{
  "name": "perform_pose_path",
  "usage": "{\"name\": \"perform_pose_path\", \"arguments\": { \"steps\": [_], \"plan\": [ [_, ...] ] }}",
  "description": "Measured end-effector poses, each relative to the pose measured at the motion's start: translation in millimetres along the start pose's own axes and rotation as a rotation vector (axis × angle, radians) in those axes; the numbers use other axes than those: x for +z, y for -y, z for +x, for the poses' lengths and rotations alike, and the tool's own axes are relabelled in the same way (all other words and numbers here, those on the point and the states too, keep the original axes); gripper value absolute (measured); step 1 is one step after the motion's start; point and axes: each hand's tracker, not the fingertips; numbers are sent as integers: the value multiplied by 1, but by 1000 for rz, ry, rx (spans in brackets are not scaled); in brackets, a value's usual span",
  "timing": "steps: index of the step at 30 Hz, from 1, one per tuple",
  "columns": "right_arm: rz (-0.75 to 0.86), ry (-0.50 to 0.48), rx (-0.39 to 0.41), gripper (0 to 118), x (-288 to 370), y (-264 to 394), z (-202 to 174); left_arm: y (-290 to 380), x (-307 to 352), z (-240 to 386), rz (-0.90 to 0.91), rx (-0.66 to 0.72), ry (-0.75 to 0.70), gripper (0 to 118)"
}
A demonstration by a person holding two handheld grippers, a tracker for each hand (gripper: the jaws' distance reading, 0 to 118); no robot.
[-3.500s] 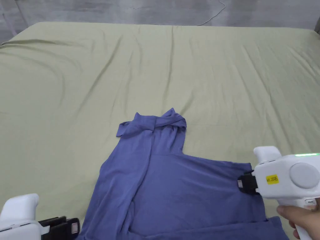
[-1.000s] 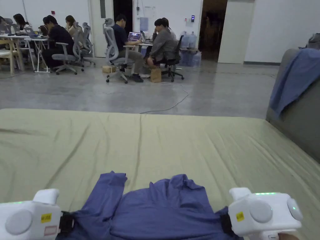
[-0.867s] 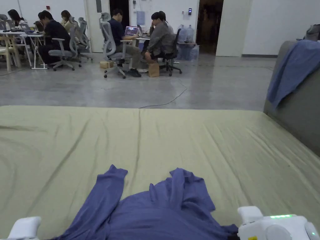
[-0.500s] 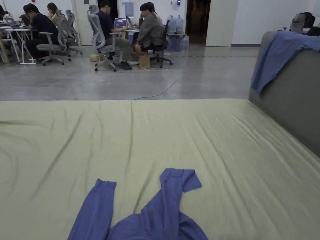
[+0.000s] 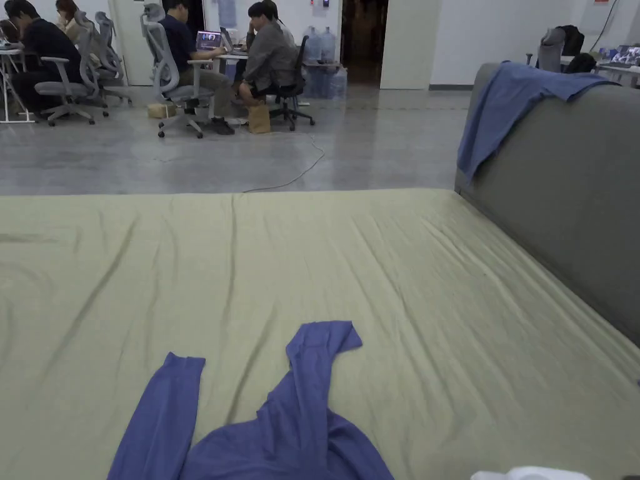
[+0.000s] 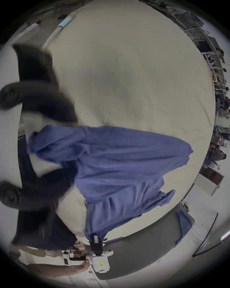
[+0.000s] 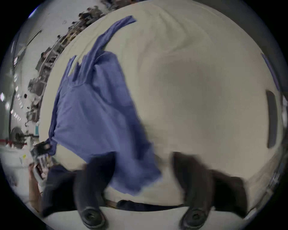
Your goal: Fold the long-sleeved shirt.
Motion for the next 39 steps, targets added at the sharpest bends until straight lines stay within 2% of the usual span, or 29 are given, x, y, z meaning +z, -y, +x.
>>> {"name": "perform_pose_path", "arguments": {
  "steps": [1, 2, 5, 7, 8, 9, 10, 11, 13, 14, 16, 19, 21, 22, 23, 24, 25, 28, 30, 32, 35, 37, 38, 39],
  "plan": [
    [85, 29, -6, 105, 16, 7, 3, 1, 13, 6, 52, -20, 7, 110],
    [169, -1, -7, 106, 33, 13, 5, 4, 27, 13, 112, -23, 8, 118],
    [213, -62, -69, 106, 66, 30, 5, 14, 56, 30, 195, -37, 39, 118],
    [229, -151, -114, 106, 81, 43, 1, 18, 63, 38, 164, -18, 84, 118],
    [264, -212, -124, 100, 87, 54, -1, 20, 62, 40, 141, -7, 117, 107],
    [308, -256, -127, 80, 91, 64, -3, 23, 64, 43, 150, 2, 150, 77],
    [344, -280, -113, 49, 95, 75, -8, 24, 65, 49, 131, 0, 151, 29],
    [340, -254, -83, 0, 94, 81, -15, 26, 65, 60, 128, -13, 140, 0],
    [337, -160, -14, 0, 90, 94, -29, 26, 67, 76, 156, -104, 95, 0],
    [334, -143, 52, 0, 87, 98, -37, 19, 63, 79, 141, -168, 115, 0],
    [332, -172, 144, 0, 83, 102, -47, 0, 52, 82, 124, -248, 109, 0],
    [349, -227, 183, 0, 80, 101, -57, -50, 36, 92, 132, -264, 64, 0],
    [357, -225, 180, 0, 80, 97, -60, -86, 27, 104, 182, -277, 84, 21],
    [364, -228, 181, 0, 80, 96, -61, -105, 19, 115, 200, -307, 102, 21],
    [369, -235, 183, 0, 77, 92, -62, -125, 6, 127, 186, -332, 100, 71],
    [371, -241, 185, 0, 77, 90, -61, -140, -6, 140, 157, -356, 91, 108],
    [371, -246, 186, 0, 76, 88, -59, -160, -18, 151, 236, -394, 84, 118],
    [362, -240, 179, 0, 70, 80, -52, -204, -92, 173, 2, -512, -13, 117],
    [355, -219, 166, 0, 65, 74, -45, -218, -138, 179, -33, -565, -96, 109],
    [340, -191, 145, 0, 60, 68, -36, -221, -176, 188, -67, -626, -153, 92],
    [328, -136, 110, 0, 57, 60, -24, -209, -216, 185, -157, -689, -212, 85],
    [325, -98, 96, 0, 56, 54, -17, -204, -208, 187, -131, -660, -196, 77],
    [323, -93, 94, 0, 54, 49, -14, -207, -199, 189, -141, -657, -190, 53],
    [322, -95, 94, 0, 52, 46, -11, -207, -192, 192, -148, -645, -183, 19]
  ]
}}
